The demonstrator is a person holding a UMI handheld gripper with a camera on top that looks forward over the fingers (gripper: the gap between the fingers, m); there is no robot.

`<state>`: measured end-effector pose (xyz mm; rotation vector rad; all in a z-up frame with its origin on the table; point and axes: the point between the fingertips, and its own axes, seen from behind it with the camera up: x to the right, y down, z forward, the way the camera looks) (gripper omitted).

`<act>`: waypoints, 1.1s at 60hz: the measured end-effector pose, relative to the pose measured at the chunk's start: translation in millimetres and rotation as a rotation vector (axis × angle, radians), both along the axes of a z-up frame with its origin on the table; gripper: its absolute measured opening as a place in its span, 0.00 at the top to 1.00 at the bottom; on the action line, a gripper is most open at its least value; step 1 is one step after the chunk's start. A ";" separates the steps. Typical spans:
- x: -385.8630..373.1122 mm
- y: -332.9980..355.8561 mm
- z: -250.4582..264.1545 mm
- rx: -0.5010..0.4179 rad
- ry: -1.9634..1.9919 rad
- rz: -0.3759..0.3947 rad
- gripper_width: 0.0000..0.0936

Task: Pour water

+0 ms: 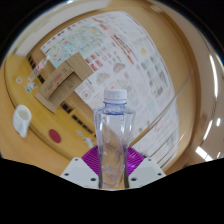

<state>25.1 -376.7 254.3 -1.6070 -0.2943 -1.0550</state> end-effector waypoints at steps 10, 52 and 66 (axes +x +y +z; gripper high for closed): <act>-40.6 81.0 72.9 -0.036 -0.516 0.049 0.70; -180.5 212.7 -73.1 -0.237 -1.314 0.459 0.69; -184.2 208.0 48.9 0.016 -0.720 0.570 0.69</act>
